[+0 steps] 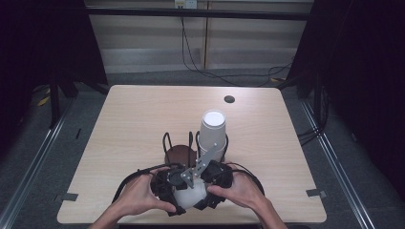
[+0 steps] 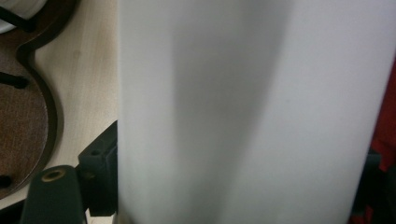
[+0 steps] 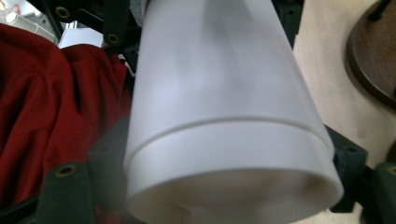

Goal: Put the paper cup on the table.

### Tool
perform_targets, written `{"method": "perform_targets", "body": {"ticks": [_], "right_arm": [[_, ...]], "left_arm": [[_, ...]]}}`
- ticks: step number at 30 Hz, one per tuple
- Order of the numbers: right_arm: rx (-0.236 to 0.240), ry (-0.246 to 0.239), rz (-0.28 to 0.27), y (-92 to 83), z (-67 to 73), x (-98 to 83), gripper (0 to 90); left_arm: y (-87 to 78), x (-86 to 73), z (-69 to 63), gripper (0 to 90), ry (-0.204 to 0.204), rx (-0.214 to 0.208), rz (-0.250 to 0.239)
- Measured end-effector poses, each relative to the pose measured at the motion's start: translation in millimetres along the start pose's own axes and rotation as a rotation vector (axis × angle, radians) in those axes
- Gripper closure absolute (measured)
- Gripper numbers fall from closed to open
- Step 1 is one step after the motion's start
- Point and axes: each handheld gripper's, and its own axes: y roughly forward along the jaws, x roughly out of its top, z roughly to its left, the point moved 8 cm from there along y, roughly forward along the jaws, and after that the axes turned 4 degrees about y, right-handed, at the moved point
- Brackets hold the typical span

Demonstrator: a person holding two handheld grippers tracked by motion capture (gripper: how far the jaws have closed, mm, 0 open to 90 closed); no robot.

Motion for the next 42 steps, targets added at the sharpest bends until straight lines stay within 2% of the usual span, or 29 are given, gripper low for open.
{"method": "perform_targets", "body": {"ticks": [5, 8, 13, 14, 17, 20, 24, 27, 28, 31, 33, 36, 37, 40, 42], "right_arm": [[-0.003, 0.012, 0.01, 0.3, 0.9, 0.6, 24.1], [0.007, 0.001, 0.007, 2.9, 0.3, 0.9, 23.7], [-0.002, -0.003, 0.015, 1.8, 1.6, 2.1, 23.6], [0.002, 0.007, 0.022, 2.1, 1.9, 1.3, 25.0], [0.004, 0.009, 0.016, 2.6, 1.5, 1.3, 25.3], [-0.005, 0.019, 0.018, 2.9, 1.5, 1.3, 25.4], [-0.008, 0.018, 0.008, 2.5, -1.1, 2.2, 25.5], [-0.006, 0.027, 0.006, 2.0, -0.2, 2.1, 25.7], [-0.011, 0.022, -0.001, 2.0, -0.3, 3.1, 25.7], [-0.022, 0.027, -0.007, 1.1, -0.9, 4.0, 25.7], [-0.038, 0.031, -0.015, 0.0, -1.6, 5.0, 25.8], [-0.05, 0.036, -0.02, -0.9, -3.3, 5.1, 25.8], [-0.049, 0.034, -0.02, -0.8, -3.7, 5.0, 25.8], [-0.05, 0.037, -0.013, 0.6, -3.7, 4.8, 25.7], [-0.055, 0.026, -0.018, 0.9, -4.6, 4.3, 25.7]], "left_arm": [[-0.3, -1.1, -0.5, 17.9, -0.003, -0.016, -0.017], [1.5, -1.4, 0.0, 17.9, 0.006, -0.016, -0.006], [0.8, -2.2, 0.3, 17.9, 0.011, -0.03, -0.012], [0.5, -2.6, -0.7, 17.9, 0.002, -0.034, -0.014], [1.1, -3.4, -0.4, 17.4, 0.008, -0.04, -0.02], [1.0, -4.4, 1.5, 15.6, 0.016, -0.039, -0.057], [-0.2, -3.8, 2.3, 14.1, 0.001, -0.039, -0.095], [-1.9, -4.1, 1.5, 14.1, 0.019, -0.042, -0.117], [-4.5, -4.5, 2.9, 14.1, 0.023, -0.042, -0.141], [-5.9, -5.4, 5.2, 14.1, 0.025, -0.031, -0.158], [-6.5, -5.4, 8.7, 13.8, 0.024, -0.005, -0.168], [-6.2, -4.6, 10.3, 13.1, 0.033, 0.003, -0.183], [-5.9, -5.3, 10.2, 13.0, 0.025, -0.001, -0.181], [-5.1, -5.6, 11.6, 12.4, 0.033, -0.005, -0.195], [-4.9, -5.6, 11.1, 9.0, 0.035, -0.02, -0.205]]}}
